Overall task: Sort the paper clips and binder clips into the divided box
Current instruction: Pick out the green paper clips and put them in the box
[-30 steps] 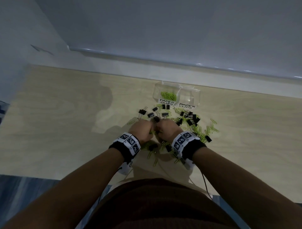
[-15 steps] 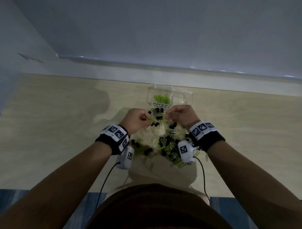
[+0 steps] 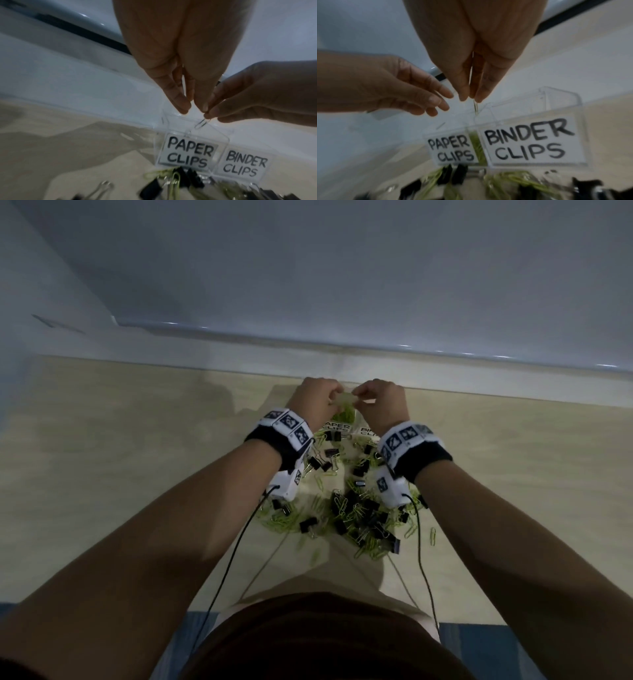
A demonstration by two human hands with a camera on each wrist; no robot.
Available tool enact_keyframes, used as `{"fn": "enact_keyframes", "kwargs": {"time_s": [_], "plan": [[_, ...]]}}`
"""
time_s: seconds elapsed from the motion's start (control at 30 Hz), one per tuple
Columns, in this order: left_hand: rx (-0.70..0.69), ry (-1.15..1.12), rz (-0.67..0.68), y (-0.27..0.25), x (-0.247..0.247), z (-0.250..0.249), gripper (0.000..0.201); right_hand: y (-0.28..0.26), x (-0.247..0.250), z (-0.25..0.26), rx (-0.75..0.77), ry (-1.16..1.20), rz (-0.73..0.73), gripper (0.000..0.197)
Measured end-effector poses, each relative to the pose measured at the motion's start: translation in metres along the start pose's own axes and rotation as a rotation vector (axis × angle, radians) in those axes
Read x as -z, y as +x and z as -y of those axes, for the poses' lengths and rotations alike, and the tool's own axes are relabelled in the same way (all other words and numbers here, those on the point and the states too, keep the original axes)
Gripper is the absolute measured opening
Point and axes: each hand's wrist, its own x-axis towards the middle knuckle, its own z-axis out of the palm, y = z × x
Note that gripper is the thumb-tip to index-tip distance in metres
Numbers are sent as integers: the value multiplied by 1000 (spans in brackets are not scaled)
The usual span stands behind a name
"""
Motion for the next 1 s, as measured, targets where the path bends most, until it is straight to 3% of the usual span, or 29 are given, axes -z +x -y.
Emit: {"fn": "enact_keyframes", "kwargs": {"time_s": [0.1, 0.17, 0.3, 0.47, 0.63, 0.83, 1.0], "plan": [[-62, 16, -53, -25, 3, 20, 20, -24, -4, -7, 228, -108, -27, 13], [-77, 82, 26, -44, -1, 40, 17, -41, -13, -13, 292, -150, 35, 15], [-113, 264, 319, -66, -17, 72, 38, -58, -38, -13, 271, -325, 333, 20], [-160, 359, 338, -70, -26, 76, 37, -63, -60, -3, 158, -478, 310, 19], [-215, 305, 259, -76, -24, 82, 22, -58, -59, 4, 77, -422, 316, 7], [-224, 206, 62, -91, -9, 91, 29, -63, -45, -11, 16, -12, 142, 8], [40, 112, -187, -85, 20, 110, 27, -62, -46, 6, 100, 67, 93, 14]]}}
